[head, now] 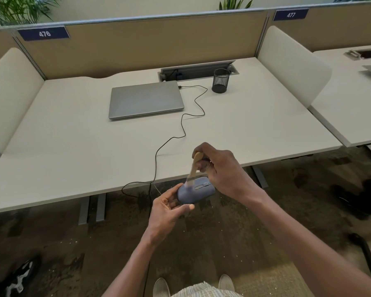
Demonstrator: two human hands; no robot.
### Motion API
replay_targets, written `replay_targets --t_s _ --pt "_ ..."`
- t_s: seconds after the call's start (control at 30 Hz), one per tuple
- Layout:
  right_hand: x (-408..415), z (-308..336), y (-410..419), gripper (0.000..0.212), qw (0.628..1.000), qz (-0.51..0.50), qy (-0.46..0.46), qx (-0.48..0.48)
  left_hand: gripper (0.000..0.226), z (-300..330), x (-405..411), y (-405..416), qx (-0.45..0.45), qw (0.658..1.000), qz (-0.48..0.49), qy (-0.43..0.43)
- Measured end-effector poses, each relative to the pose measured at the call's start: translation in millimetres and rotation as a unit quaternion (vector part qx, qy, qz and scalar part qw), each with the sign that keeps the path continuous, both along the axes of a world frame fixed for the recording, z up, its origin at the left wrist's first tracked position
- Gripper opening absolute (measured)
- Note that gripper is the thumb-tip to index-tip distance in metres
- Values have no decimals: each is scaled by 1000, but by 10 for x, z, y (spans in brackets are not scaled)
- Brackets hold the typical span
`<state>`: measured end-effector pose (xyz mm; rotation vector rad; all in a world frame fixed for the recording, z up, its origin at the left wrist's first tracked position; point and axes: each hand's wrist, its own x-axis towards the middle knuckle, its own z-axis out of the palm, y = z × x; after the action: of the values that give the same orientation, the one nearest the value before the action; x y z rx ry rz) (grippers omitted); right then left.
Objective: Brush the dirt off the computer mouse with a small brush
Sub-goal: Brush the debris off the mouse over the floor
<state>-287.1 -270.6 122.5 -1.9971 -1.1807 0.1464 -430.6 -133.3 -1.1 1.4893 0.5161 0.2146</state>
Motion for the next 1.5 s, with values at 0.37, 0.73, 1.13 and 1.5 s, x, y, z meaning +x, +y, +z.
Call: replay_targets --t_s 0.37,0.73,1.13,1.5 --pt "-274 51 55 20 991 107 -20 -77 60 -20 -2 -2 21 1000 -4 -6" --pt "-256 197 71 19 995 82 -25 -60 65 -13 55 39 24 1000 11 -4" --pt "-162 145 10 23 991 29 -32 -126 89 16 56 27 26 999 36 -23" --pt "-90 212 23 17 997 -19 -48 -55 66 56 55 50 37 998 39 -25"
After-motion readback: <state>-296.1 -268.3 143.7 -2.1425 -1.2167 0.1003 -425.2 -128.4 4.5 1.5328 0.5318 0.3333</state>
